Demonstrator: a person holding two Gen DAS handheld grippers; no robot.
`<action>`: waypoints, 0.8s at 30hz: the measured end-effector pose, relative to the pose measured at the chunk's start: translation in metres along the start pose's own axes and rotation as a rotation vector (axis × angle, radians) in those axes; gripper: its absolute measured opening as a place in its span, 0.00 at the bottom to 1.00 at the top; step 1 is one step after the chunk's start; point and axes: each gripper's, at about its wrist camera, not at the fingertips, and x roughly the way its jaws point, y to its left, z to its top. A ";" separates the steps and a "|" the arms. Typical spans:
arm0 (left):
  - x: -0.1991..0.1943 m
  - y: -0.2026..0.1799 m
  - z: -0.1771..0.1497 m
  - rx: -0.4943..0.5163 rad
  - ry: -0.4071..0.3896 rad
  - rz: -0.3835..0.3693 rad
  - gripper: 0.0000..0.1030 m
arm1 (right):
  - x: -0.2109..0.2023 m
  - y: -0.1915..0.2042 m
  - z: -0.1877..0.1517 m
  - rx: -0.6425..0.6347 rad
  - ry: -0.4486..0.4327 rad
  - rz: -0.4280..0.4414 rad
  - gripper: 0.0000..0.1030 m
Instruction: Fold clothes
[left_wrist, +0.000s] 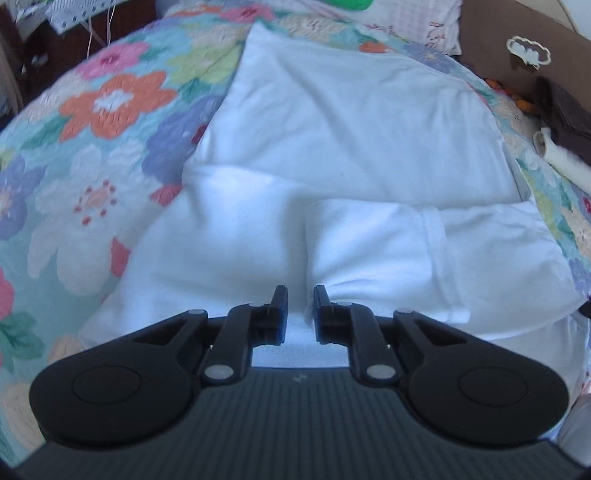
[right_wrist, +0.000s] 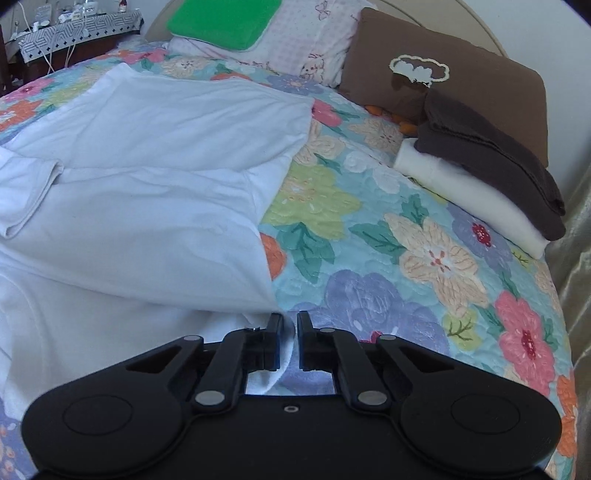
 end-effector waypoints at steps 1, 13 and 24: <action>0.000 0.007 0.001 -0.038 0.008 -0.021 0.14 | 0.000 -0.002 -0.001 0.008 0.001 -0.003 0.07; -0.015 -0.024 0.002 0.110 -0.019 -0.065 0.25 | -0.037 -0.006 0.033 0.210 0.071 0.093 0.15; -0.013 -0.070 -0.008 0.315 -0.112 -0.187 0.40 | -0.020 0.040 0.052 0.358 0.095 0.496 0.39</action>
